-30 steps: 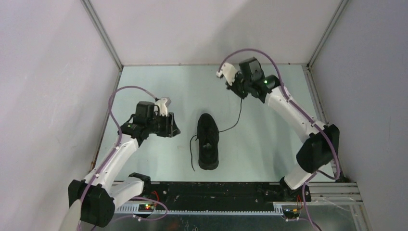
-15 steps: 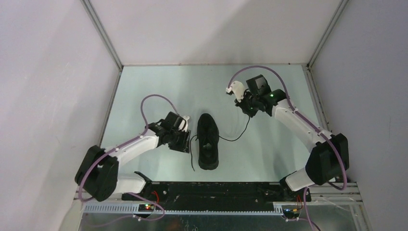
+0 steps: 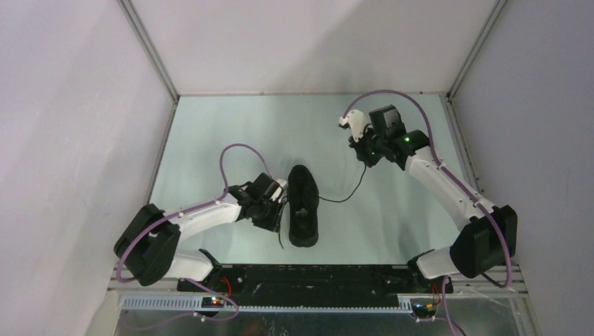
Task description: Tie the shoes
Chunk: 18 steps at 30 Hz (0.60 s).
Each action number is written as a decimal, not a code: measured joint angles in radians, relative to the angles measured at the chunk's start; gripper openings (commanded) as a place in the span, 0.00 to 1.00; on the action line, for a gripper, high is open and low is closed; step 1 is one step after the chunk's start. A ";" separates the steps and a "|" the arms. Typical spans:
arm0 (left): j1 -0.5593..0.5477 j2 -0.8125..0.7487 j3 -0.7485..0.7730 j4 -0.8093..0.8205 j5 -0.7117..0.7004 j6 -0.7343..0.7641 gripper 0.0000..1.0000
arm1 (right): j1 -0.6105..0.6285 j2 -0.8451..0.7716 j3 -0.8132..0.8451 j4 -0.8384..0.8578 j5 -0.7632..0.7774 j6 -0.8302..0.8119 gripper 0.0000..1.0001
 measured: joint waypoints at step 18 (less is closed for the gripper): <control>-0.050 0.120 0.110 -0.055 -0.046 -0.028 0.11 | -0.054 -0.036 0.000 0.020 -0.047 0.084 0.00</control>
